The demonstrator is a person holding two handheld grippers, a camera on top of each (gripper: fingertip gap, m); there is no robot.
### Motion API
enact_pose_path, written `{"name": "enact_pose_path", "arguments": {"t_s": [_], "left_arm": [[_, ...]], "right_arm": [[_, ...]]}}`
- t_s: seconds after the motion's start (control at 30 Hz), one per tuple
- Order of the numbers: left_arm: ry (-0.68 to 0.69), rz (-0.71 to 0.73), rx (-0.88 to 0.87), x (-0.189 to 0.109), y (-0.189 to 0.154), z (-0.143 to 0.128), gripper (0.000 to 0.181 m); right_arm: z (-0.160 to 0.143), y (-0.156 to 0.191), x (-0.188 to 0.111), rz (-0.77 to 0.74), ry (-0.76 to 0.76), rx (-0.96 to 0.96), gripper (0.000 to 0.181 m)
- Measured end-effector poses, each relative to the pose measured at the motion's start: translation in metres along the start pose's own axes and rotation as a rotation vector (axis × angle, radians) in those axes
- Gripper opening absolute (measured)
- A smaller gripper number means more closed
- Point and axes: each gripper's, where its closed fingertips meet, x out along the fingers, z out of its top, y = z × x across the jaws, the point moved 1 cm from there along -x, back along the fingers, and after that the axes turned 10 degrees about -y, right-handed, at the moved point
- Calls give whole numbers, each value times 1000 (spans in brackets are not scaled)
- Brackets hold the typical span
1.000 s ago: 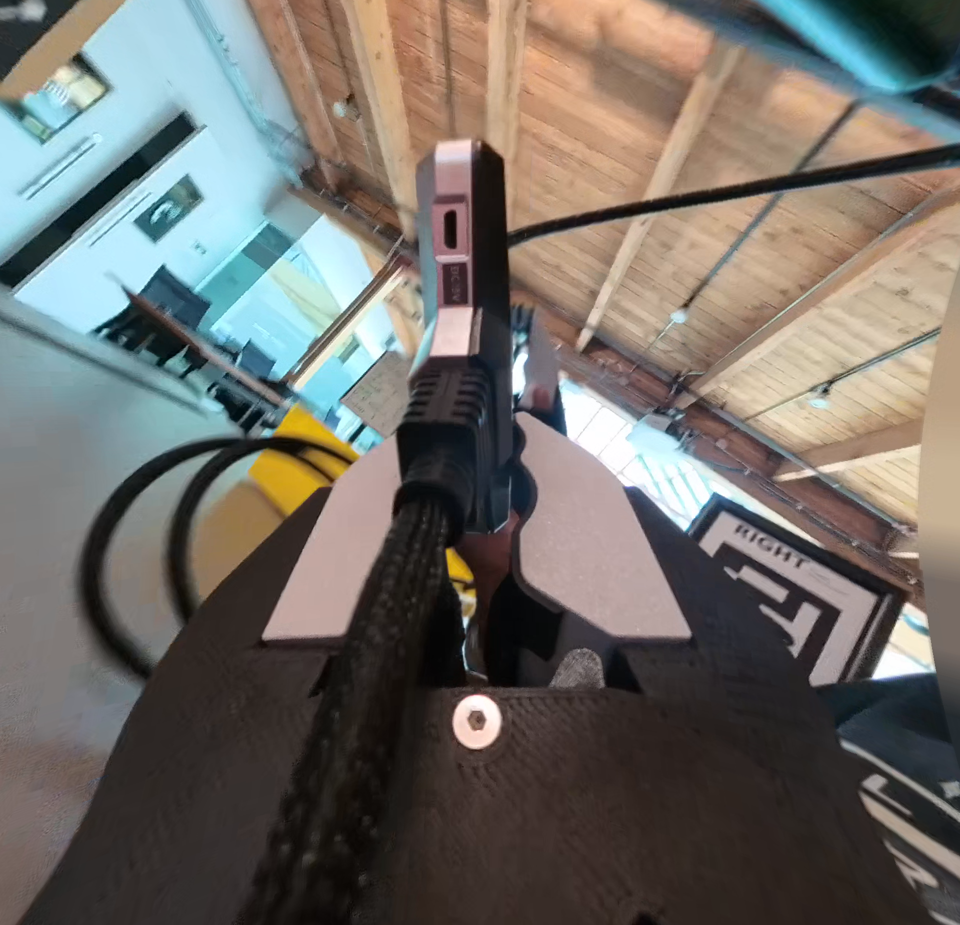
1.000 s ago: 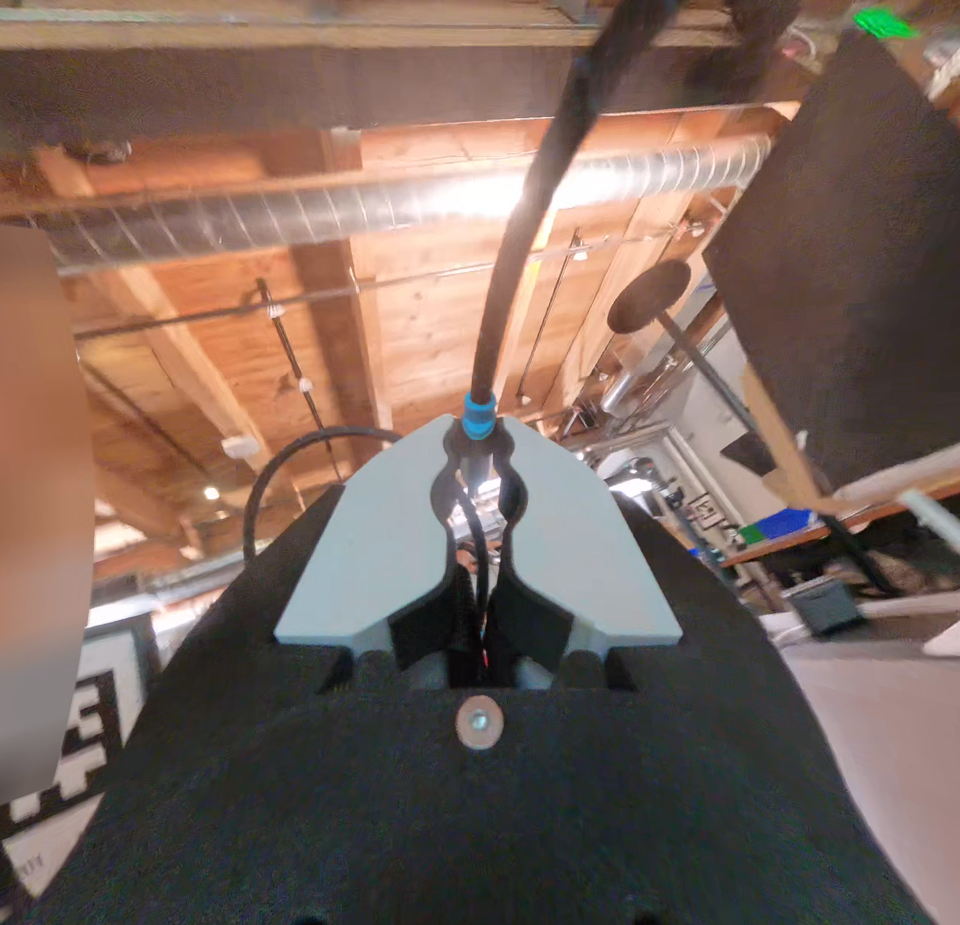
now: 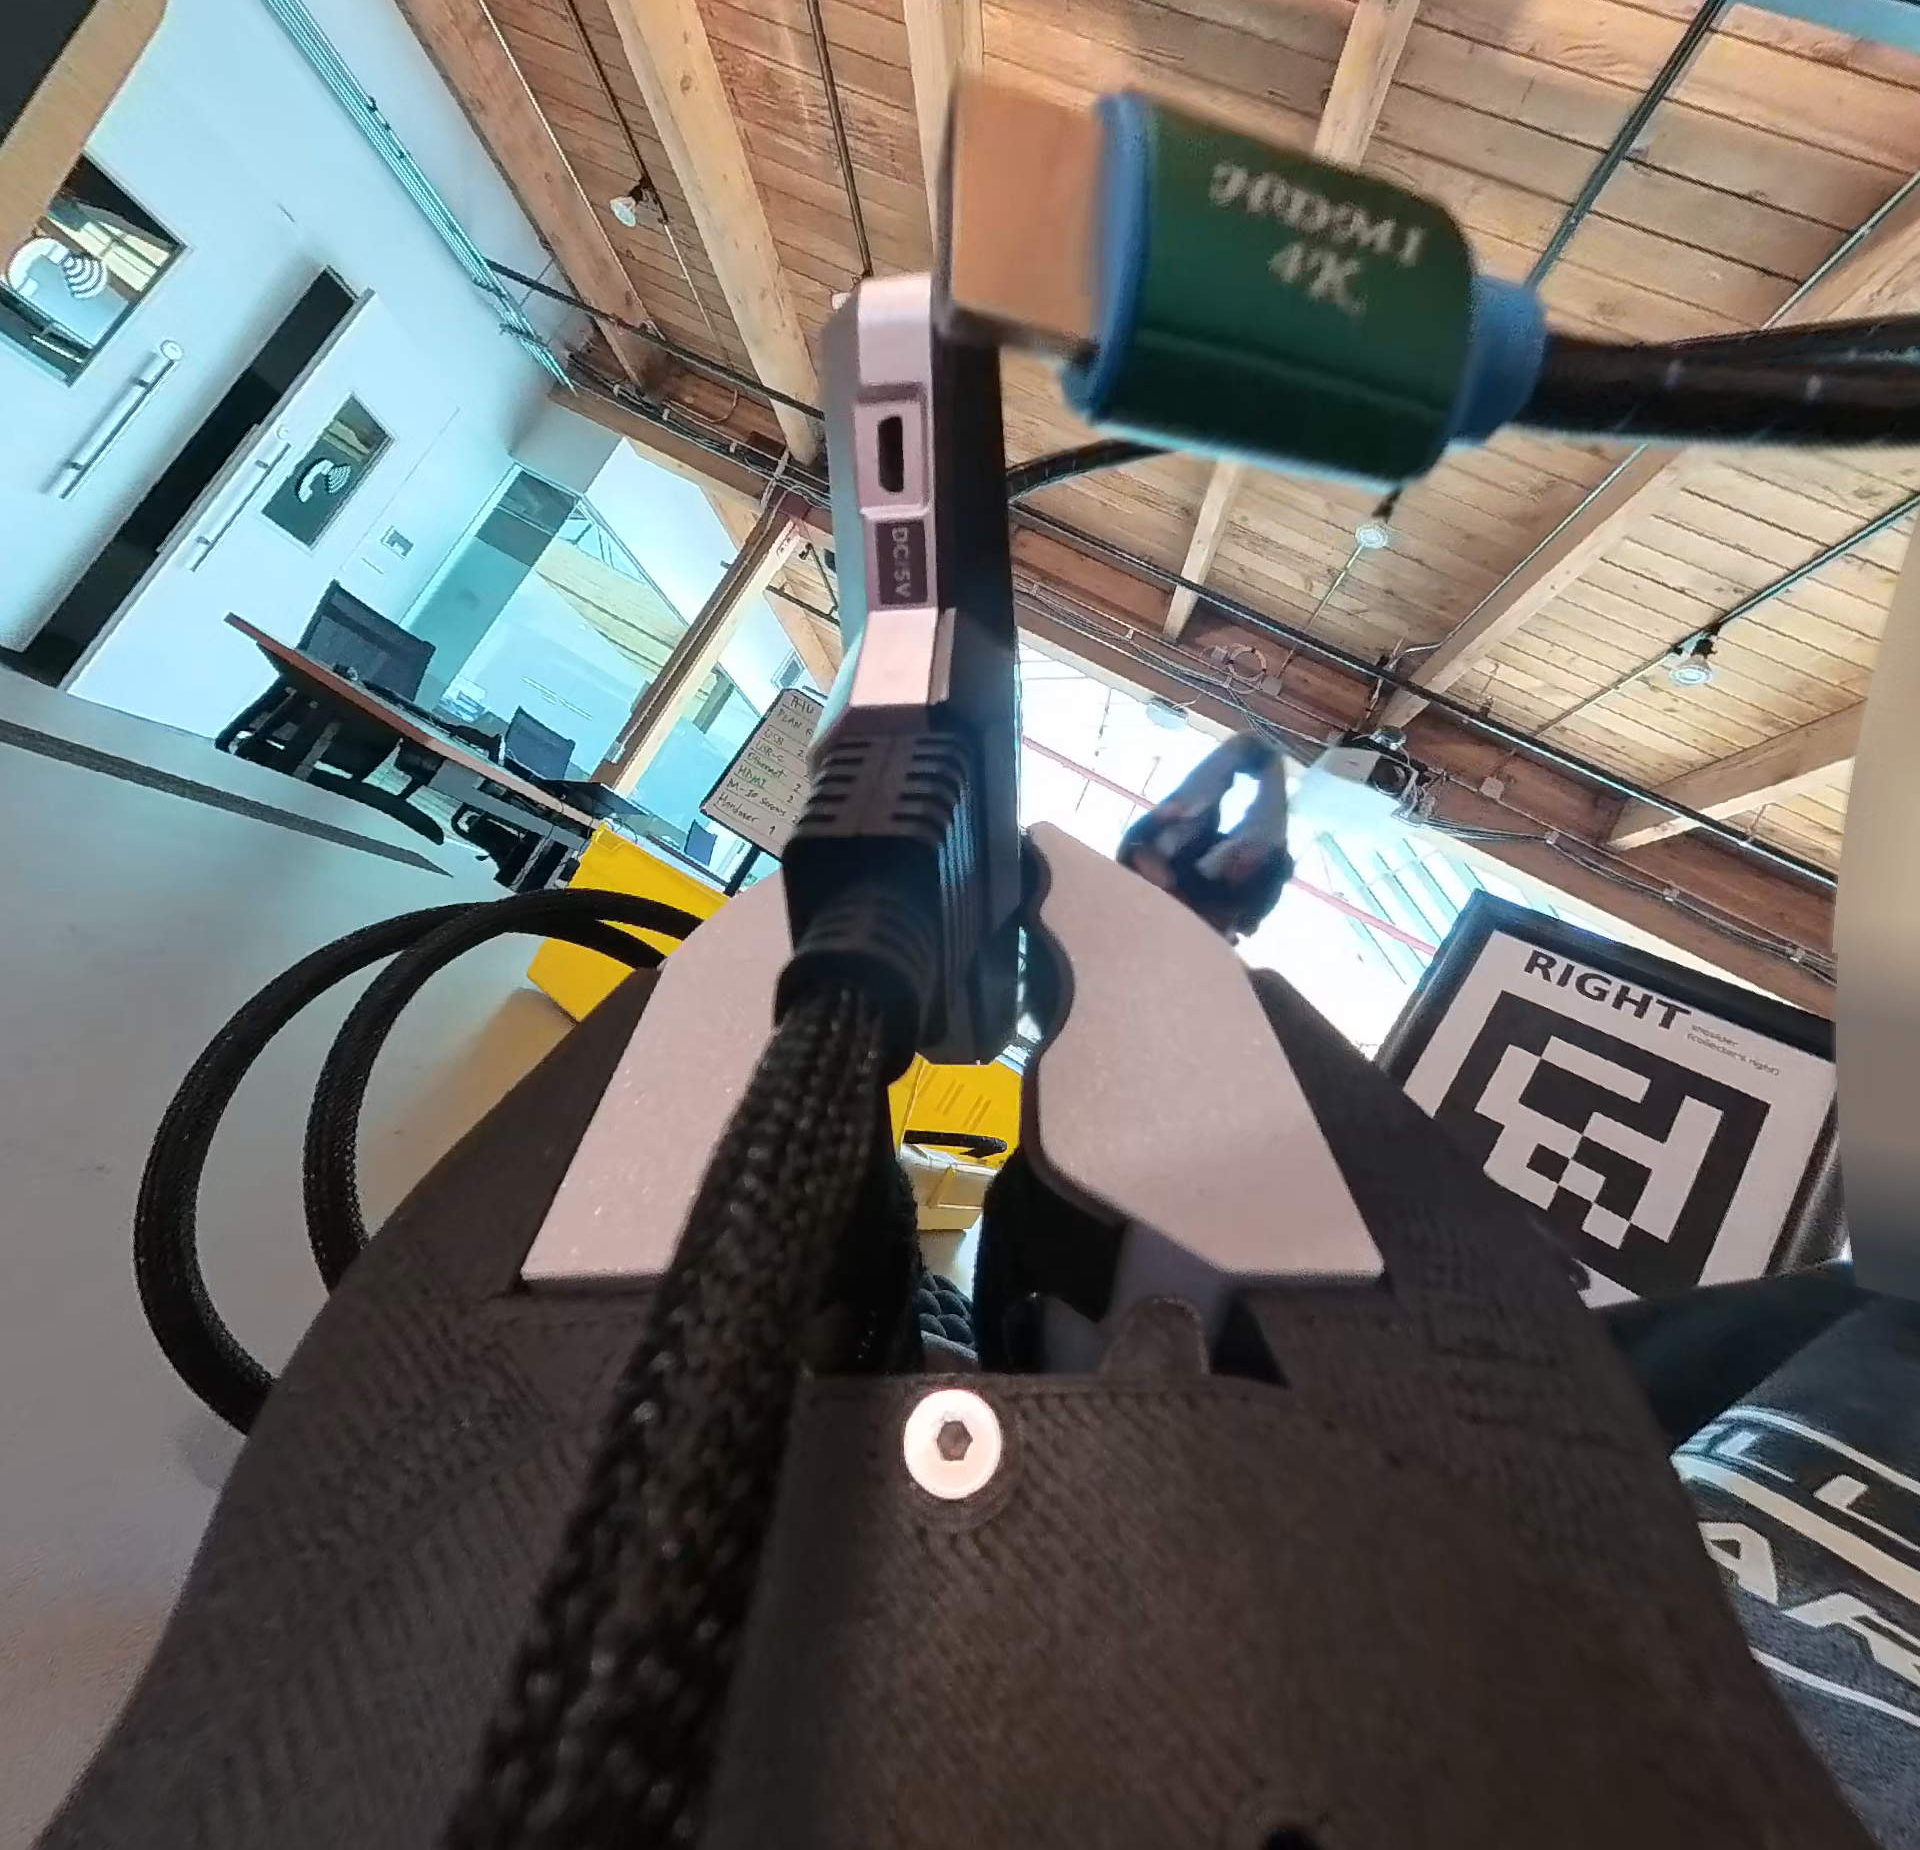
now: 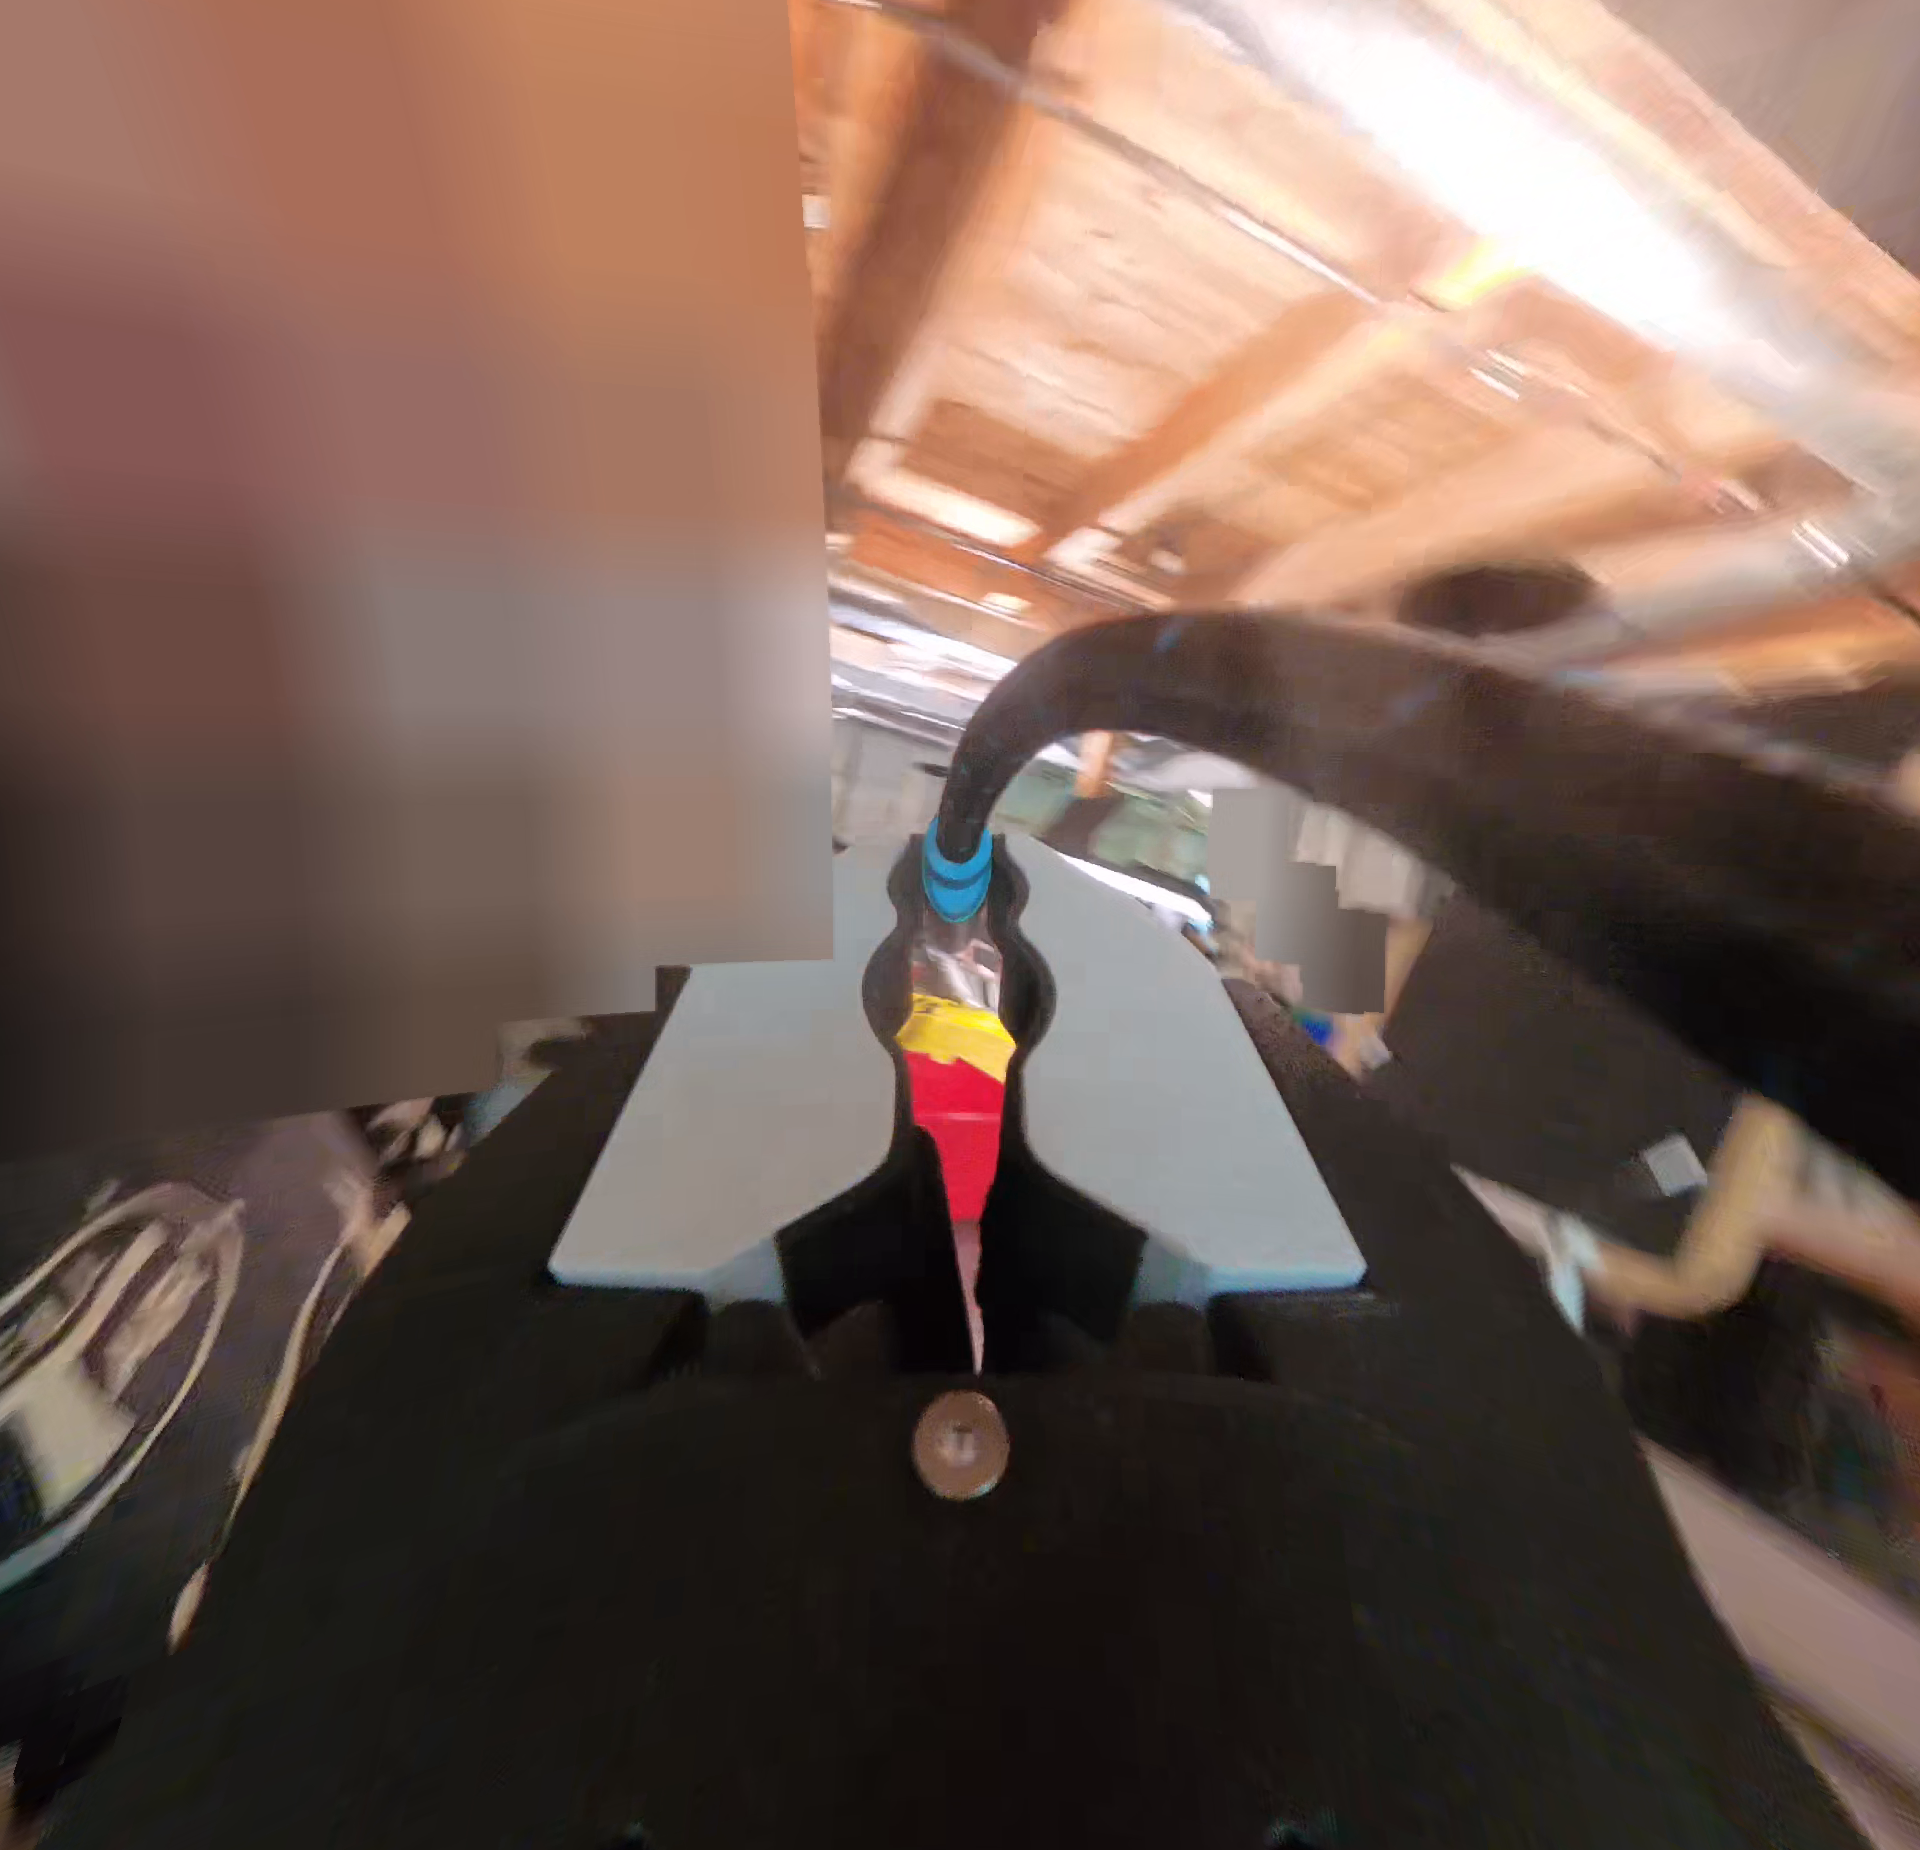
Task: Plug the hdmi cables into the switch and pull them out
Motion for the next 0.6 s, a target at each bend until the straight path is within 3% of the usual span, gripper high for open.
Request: {"name": "enact_pose_path", "arguments": {"t_s": [0.03,0.1,0.2,0.4,0.53,0.6], "left_arm": [[1,1,0,0,0,0,21],[4,3,0,0,0,-1,21],[10,5,0,0,1,-2,21],[15,8,4,0,1,-3,21],[18,10,5,0,1,-3,21],[19,10,5,0,1,-3,21]], "right_arm": [[-9,-30,-8,-161,37,74,12],[-45,-74,-34,-429,227,194,11],[-107,-96,-82,-672,659,286,13],[-172,-45,-151,-662,1415,369,12],[-181,-31,-165,-654,1570,401,12],[-183,-25,-174,-642,1646,405,27]]}}
